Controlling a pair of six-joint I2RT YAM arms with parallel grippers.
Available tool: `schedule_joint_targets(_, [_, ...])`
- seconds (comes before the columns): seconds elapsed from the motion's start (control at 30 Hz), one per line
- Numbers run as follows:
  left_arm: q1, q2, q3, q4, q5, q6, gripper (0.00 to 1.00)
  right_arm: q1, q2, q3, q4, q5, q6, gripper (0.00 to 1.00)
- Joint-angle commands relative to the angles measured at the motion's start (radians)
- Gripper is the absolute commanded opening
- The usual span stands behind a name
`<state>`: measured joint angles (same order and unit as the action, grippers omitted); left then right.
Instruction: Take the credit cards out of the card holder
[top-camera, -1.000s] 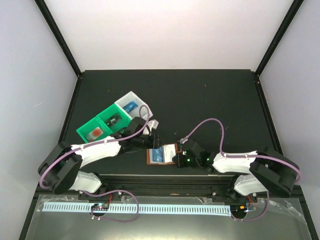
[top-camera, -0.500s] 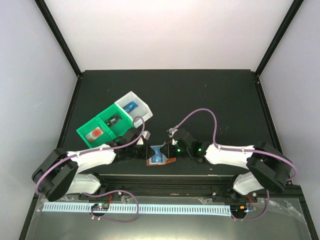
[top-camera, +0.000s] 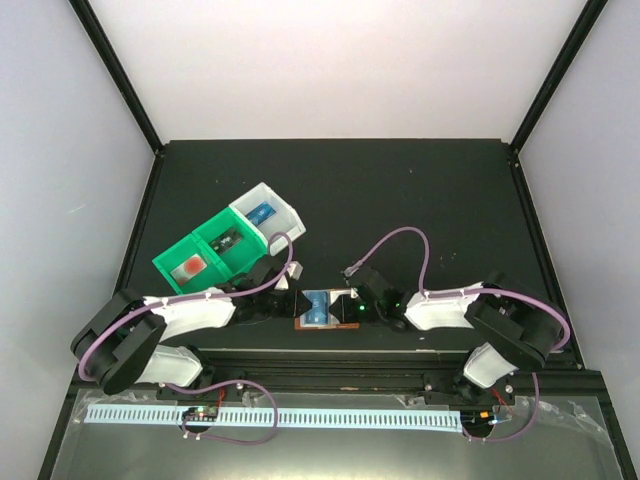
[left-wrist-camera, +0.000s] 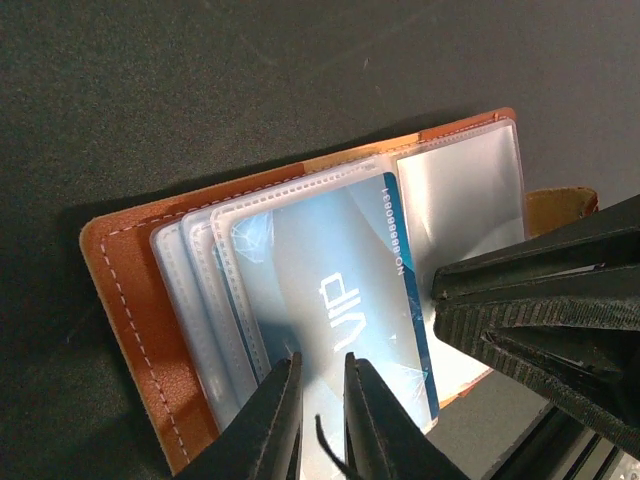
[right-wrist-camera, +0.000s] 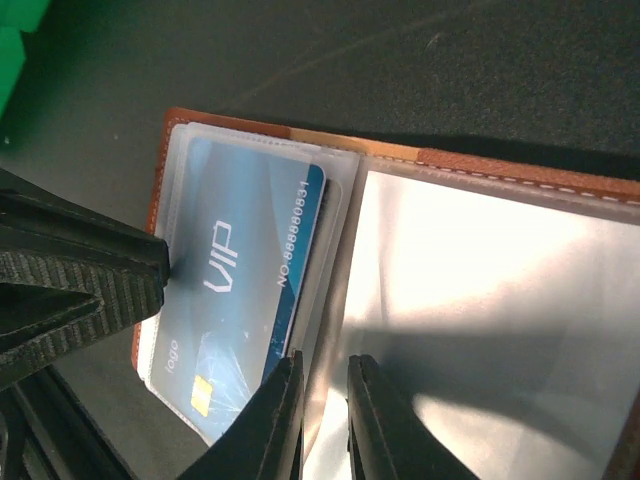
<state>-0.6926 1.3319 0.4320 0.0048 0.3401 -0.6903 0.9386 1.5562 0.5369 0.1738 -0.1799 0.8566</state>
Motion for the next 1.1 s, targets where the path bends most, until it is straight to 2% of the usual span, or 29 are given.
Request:
schedule_joint_targets(0.0, [0.008,0.013,-0.013,-0.036,-0.031,0.019,0.14,-0.017,0.044,-0.095,0.046,0.025,0.030,0.17])
schedule_joint_targets(0.13, [0.010,-0.039,0.007,-0.079,-0.039,0.031,0.17,-0.016,0.038,-0.121,0.113,-0.011,0.025,0.16])
schedule_joint_targets(0.27, [0.011,-0.124,0.010,-0.128,-0.056,0.028,0.26,-0.017,-0.001,-0.126,0.127,-0.025,0.036,0.16])
schedule_joint_targets(0.37, [0.010,-0.127,-0.002,-0.130,-0.049,0.023,0.30,-0.017,-0.024,-0.114,0.147,-0.064,0.042,0.16])
schedule_joint_targets(0.57, [0.011,-0.043,-0.047,0.017,0.034,-0.010,0.30,-0.017,0.011,-0.084,0.218,-0.118,0.079,0.20])
schedule_joint_targets(0.77, [0.011,0.054,-0.028,0.005,0.030,-0.007,0.19,-0.037,0.062,-0.046,0.192,-0.077,0.093,0.23])
schedule_joint_targets(1.07, [0.010,0.113,-0.031,0.068,0.076,-0.040,0.06,-0.076,0.057,-0.084,0.295,-0.128,0.110,0.23])
